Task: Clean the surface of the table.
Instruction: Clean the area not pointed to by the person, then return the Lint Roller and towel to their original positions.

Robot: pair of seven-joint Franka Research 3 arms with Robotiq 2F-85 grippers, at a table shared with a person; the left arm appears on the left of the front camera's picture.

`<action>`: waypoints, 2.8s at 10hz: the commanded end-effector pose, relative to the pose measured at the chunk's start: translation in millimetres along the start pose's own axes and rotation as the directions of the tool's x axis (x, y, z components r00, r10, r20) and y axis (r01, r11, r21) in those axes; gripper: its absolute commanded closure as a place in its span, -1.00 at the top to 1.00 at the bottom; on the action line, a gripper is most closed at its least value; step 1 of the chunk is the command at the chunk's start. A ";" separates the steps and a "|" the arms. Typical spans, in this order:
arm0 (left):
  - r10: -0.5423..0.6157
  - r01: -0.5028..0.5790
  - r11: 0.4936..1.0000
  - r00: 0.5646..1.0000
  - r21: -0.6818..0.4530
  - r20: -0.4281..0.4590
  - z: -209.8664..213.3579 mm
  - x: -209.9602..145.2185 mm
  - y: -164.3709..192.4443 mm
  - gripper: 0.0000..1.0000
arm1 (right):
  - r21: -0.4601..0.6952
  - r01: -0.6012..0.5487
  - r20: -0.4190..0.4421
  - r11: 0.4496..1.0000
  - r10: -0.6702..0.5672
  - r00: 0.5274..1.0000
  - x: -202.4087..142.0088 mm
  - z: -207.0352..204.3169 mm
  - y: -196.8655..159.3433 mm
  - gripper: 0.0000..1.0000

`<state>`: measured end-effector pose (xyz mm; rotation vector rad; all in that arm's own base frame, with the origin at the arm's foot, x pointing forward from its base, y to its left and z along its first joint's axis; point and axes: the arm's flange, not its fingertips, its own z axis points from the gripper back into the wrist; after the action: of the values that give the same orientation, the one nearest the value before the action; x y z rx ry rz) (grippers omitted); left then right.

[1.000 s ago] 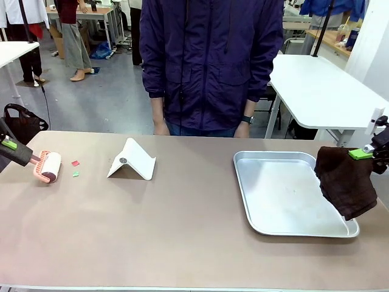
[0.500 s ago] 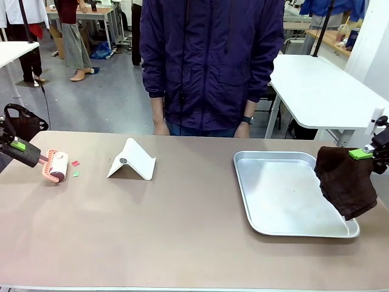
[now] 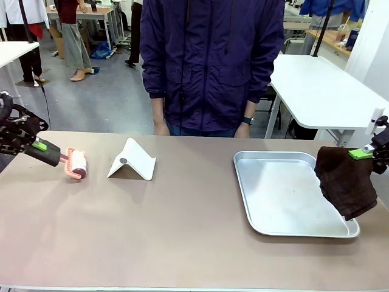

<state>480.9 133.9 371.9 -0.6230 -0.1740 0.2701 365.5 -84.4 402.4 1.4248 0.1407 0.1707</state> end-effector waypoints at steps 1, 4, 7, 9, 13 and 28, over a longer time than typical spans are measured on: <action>0.001 0.007 0.998 0.991 0.059 -0.135 -50.9 -3.3 17.8 -0.55 | 0.001 -0.004 0.002 1.000 0.004 1.000 -0.9 0.6 3.3 -0.83; -0.029 0.026 0.999 0.991 -0.018 -0.129 -55.3 0.3 3.6 -0.55 | 0.001 -0.004 0.002 1.000 0.004 1.000 -0.9 0.6 3.3 -0.83; -0.083 0.073 0.953 0.996 -0.294 -0.022 7.2 -12.1 -10.0 -0.55 | 0.001 -0.004 0.002 1.000 0.004 1.000 -0.9 0.6 3.3 -0.83; -0.096 0.097 0.876 0.995 -0.473 0.026 66.1 -33.4 -8.2 -0.55 | 0.001 -0.004 0.002 1.000 0.004 1.000 -0.9 0.6 3.3 -0.83; -0.190 0.077 0.762 0.976 -0.643 -0.108 147.2 -106.8 37.7 -0.55 | 0.001 -0.004 0.002 1.000 0.004 1.000 -0.9 0.6 3.3 -0.83; -0.233 0.073 0.721 0.962 -0.689 -0.142 180.4 -156.2 118.5 -0.55 | 0.001 -0.004 0.002 1.000 0.004 1.000 -0.9 0.6 3.3 -0.83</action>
<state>266.3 283.7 428.8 -1.3611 -0.0962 -0.0592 365.5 -84.4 402.3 1.4249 0.1408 0.1705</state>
